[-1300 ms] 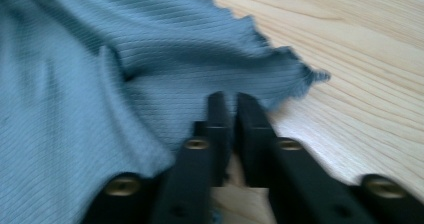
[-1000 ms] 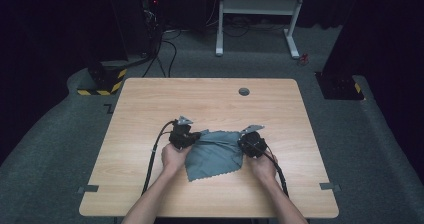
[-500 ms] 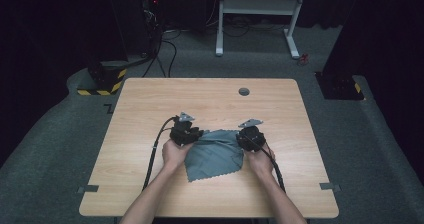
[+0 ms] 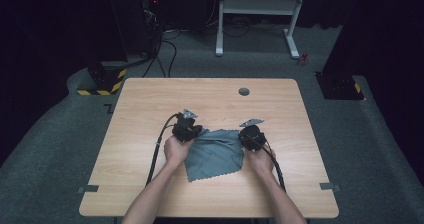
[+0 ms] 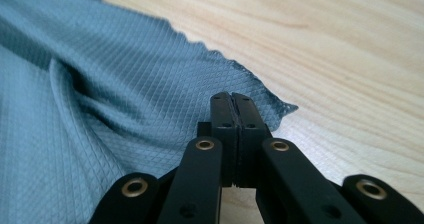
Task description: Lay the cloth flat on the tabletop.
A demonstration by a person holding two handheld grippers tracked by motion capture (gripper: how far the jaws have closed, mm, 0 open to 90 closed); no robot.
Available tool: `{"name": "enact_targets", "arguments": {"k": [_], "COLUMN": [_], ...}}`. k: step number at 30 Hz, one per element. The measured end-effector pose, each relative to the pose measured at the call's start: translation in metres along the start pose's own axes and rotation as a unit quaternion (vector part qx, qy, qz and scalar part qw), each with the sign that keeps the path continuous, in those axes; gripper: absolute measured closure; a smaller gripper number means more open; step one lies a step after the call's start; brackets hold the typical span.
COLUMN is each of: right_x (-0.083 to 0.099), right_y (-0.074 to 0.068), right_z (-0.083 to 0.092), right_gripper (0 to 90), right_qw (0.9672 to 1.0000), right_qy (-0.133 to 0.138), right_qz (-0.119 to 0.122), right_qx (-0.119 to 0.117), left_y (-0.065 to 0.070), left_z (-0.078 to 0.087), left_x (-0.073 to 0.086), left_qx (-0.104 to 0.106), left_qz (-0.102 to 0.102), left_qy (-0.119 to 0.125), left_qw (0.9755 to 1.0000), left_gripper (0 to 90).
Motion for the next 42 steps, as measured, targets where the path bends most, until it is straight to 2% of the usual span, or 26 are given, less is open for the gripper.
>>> {"name": "enact_targets", "arguments": {"k": [2, 4, 5, 8, 9, 11, 12, 13, 14, 15, 18, 19, 20, 21, 22, 23, 26, 27, 29, 32, 34, 36, 38, 39, 40, 42], "right_x": [-0.003, -0.008, -0.014, -0.018, -0.018, -0.018, -0.018, -0.017, -0.017, -0.015, -0.015, -0.018, -0.018, -0.018, -0.018, -0.018, -0.015, -0.011, -0.008, 0.004, 0.014, 0.025, 0.027, 0.03, 0.03, 0.031], "right_y": [0.002, 0.005, 0.008, 0.013, 0.016, 0.024, 0.024, 0.029, 0.029, 0.034, 0.038, 0.039, 0.039, 0.04, 0.043, 0.043, 0.04, 0.033, 0.027, 0.009, -0.001, -0.013, -0.017, -0.022, -0.022, -0.028], "right_z": [0.003, 0.006, 0.01, 0.01, 0.009, 0.004, 0.004, -0.002, -0.002, -0.005, -0.009, -0.013, -0.013, -0.015, -0.014, -0.014, -0.002, 0.011, 0.017, 0.036, 0.048, 0.056, 0.058, 0.058, 0.058, 0.054], "right_gripper": [89.6, 89.6, 89.6, 89.6, 89.6, 89.6, 89.6, 89.6, 89.6, 89.6, 89.5, 88.0, 88.0, 83.3, 78.1, 78.1, 74.3, 72.6, 70.9, 68.3, 66.9, 60.3, 58.4, 57.5, 57.5, 59.1], "right_qw": [0.9999, 0.9999, 0.9997, 0.9998, 0.9998, 0.999, 0.999, 0.9984, 0.9984, 0.9976, 0.9977, 0.9982, 0.9982, 0.998, 0.9972, 0.9972, 0.9968, 0.9966, 0.9966, 0.9969, 0.9959, 0.9965, 0.9968, 0.9968, 0.9968, 0.9964], "right_qy": [0.009, 0.009, 0.02, 0.014, 0.013, 0.036, 0.036, 0.041, 0.041, 0.046, 0.038, 0.028, 0.028, 0.026, 0.031, 0.031, 0.041, 0.057, 0.059, 0.064, 0.075, 0.072, 0.069, 0.065, 0.065, 0.063], "right_qz": [-0.003, -0.001, 0.001, 0.003, -0.001, -0.025, -0.025, -0.04, -0.04, -0.051, -0.055, -0.051, -0.051, -0.057, -0.068, -0.068, -0.068, -0.058, -0.052, -0.024, -0.012, 0.008, 0.019, 0.042, 0.042, 0.033], "right_qx": [0.004, 0.009, 0.013, 0.017, 0.017, -0.001, -0.001, -0.001, -0.001, 0.007, 0.01, 0.015, 0.015, 0.012, 0.007, 0.007, -0.001, -0.016, -0.025, -0.038, -0.049, -0.042, -0.037, -0.021, -0.021, -0.045], "left_y": [-0.004, -0.009, -0.016, -0.022, -0.025, -0.035, -0.035, -0.038, -0.041, -0.047, -0.047, -0.046, -0.046, -0.045, -0.042, -0.042, -0.035, -0.026, -0.021, -0.002, 0.011, 0.022, 0.031, 0.036, 0.036, 0.04], "left_z": [0.002, 0.004, 0.006, 0.008, 0.009, 0.009, 0.009, 0.008, 0.007, 0.002, -0.007, -0.016, -0.016, -0.019, -0.019, -0.019, -0.007, 0.005, 0.012, 0.034, 0.047, 0.056, 0.06, 0.06, 0.06, 0.059], "left_x": [-0.003, -0.005, -0.006, -0.006, -0.006, -0.009, -0.009, -0.01, -0.011, -0.01, -0.009, -0.007, -0.007, -0.005, -0.001, -0.001, 0.005, 0.012, 0.016, 0.035, 0.05, 0.064, 0.076, 0.087, 0.087, 0.098], "left_qx": [-0.008, -0.017, -0.031, -0.042, -0.048, -0.066, -0.066, -0.071, -0.072, -0.074, -0.082, -0.079, -0.079, -0.075, -0.077, -0.077, -0.061, -0.039, -0.034, -0.006, 0.006, 0.017, 0.019, 0.005, 0.005, 0.009], "left_qz": [-0.011, -0.008, -0.01, -0.007, -0.003, 0.0, 0.0, 0.005, 0.015, 0.024, 0.021, 0.03, 0.03, 0.037, 0.029, 0.029, 0.022, 0.015, 0.004, -0.011, -0.033, -0.046, -0.055, -0.063, -0.063, -0.055], "left_qy": [0.005, 0.012, 0.015, 0.021, 0.024, 0.032, 0.032, 0.037, 0.041, 0.036, 0.027, 0.011, 0.011, 0.001, -0.005, -0.005, -0.004, -0.002, -0.004, -0.006, -0.008, -0.018, -0.03, -0.035, -0.035, -0.044], "left_qw": [0.9999, 0.9998, 0.9994, 0.9989, 0.9986, 0.9973, 0.9973, 0.9968, 0.9964, 0.9963, 0.9961, 0.9964, 0.9964, 0.9965, 0.9966, 0.9966, 0.9979, 0.9991, 0.9994, 0.9999, 0.9994, 0.9986, 0.9979, 0.9974, 0.9974, 0.9974], "left_gripper": [90.0, 90.0, 90.0, 90.0, 90.0, 90.0, 90.0, 90.0, 90.0, 90.0, 90.0, 86.1, 78.3, 78.3, 67.3, 63.1, 58.9, 57.4, 57.1, 57.0, 57.1, 56.7, 55.4, 52.4, 51.3, 49.5]}}
Point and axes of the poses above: each handheld gripper's, and its own axes: z roughly backward along the jaws, x roughly out of its underside, y roughly to its right, the point moved 4 cm from there along -z, roughly forward along the jaws, and after that the axes turned 14 degrees about z, right-handed, at the moved point
